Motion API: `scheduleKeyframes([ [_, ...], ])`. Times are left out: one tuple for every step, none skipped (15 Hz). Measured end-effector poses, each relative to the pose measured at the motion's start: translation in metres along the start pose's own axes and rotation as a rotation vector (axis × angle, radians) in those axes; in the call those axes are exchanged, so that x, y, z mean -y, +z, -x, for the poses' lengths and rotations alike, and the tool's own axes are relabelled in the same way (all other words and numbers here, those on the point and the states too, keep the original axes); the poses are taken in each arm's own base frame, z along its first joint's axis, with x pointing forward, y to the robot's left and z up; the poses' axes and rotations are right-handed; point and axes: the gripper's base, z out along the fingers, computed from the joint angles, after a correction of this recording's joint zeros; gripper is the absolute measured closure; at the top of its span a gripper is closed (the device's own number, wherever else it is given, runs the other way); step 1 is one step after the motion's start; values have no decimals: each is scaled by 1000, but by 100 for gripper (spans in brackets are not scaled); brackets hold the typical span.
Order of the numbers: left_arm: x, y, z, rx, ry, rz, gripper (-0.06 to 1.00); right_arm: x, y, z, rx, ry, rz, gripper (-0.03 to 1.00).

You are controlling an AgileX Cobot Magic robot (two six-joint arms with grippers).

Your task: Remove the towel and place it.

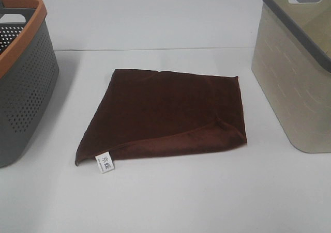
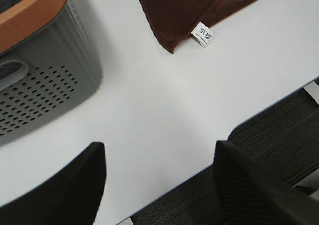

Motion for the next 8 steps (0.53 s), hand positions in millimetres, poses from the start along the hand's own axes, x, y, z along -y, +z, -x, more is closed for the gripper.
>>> scheduleKeyframes([
  [0,0,0,0,0,0,34,0,0,0,0,0,0,46],
  [0,0,0,0,-1,-2,34,0,0,0,0,0,0,46],
  [1,0,0,0,-4,-7,34,0,0,0,0,0,0,46],
  [1,0,0,0,-4,-7,34,0,0,0,0,0,0,46],
  [1,0,0,0,-4,-7,34,0,0,0,0,0,0,46],
  [1,0,0,2,-4,-7,34,0,0,0,0,0,0,46],
  [0,0,0,3,-13,4,34,0,0,0,0,0,0,46],
  [-1,-1,0,2,-41,34,34,0,0,0,0,0,0,46],
])
